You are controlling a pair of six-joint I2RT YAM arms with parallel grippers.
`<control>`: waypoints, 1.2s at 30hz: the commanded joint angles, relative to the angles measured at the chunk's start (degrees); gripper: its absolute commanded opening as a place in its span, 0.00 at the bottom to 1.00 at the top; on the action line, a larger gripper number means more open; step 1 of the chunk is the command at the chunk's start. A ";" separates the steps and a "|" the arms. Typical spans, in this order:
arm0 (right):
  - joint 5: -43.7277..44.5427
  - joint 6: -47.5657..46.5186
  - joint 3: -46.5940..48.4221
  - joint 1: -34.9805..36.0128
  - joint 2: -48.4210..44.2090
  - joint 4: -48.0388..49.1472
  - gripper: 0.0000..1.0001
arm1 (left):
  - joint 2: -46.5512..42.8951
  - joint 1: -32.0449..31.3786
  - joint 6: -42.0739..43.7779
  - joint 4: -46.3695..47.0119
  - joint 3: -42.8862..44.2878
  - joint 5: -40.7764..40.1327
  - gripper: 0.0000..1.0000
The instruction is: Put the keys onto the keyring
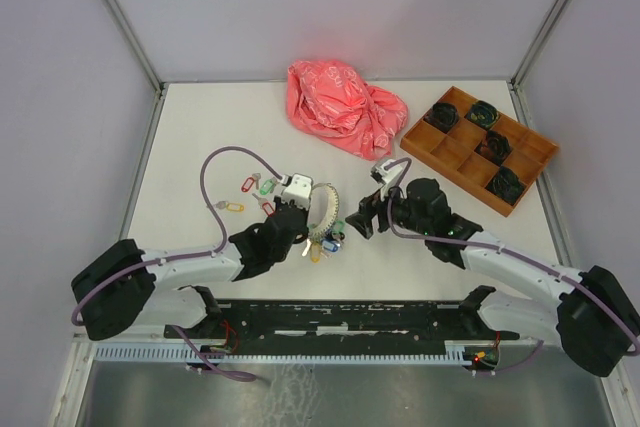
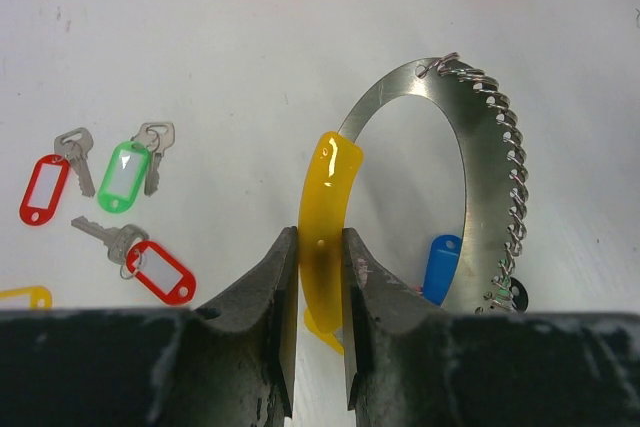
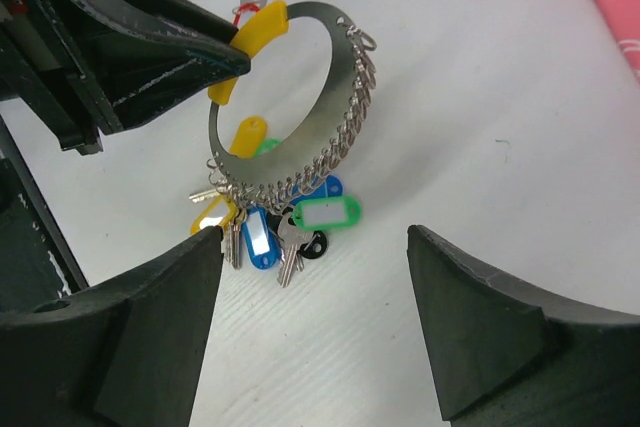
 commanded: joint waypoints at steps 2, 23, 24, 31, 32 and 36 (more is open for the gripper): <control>5.50 0.97 -0.98 -0.04 -5.06 7.77 0.82 | -3.90 2.07 -4.56 4.29 -1.52 2.62 0.03; -3.52 -8.95 1.93 0.97 5.79 12.21 0.95 | -9.13 5.94 -9.14 0.21 -1.76 4.16 0.03; -2.48 -8.69 0.54 1.42 5.94 15.26 0.90 | -9.28 6.12 -10.18 -0.39 -1.45 4.24 0.03; 0.45 -7.29 -1.11 4.51 9.28 21.79 0.68 | -8.64 6.26 -14.17 -4.01 0.56 6.22 0.03; 0.61 -7.35 -1.48 4.98 9.76 22.66 0.66 | -8.57 6.29 -14.44 -4.11 0.59 6.25 0.03; 5.50 -7.14 -3.30 5.70 10.81 22.62 0.62 | -7.45 6.29 -14.46 -5.59 1.42 5.78 0.03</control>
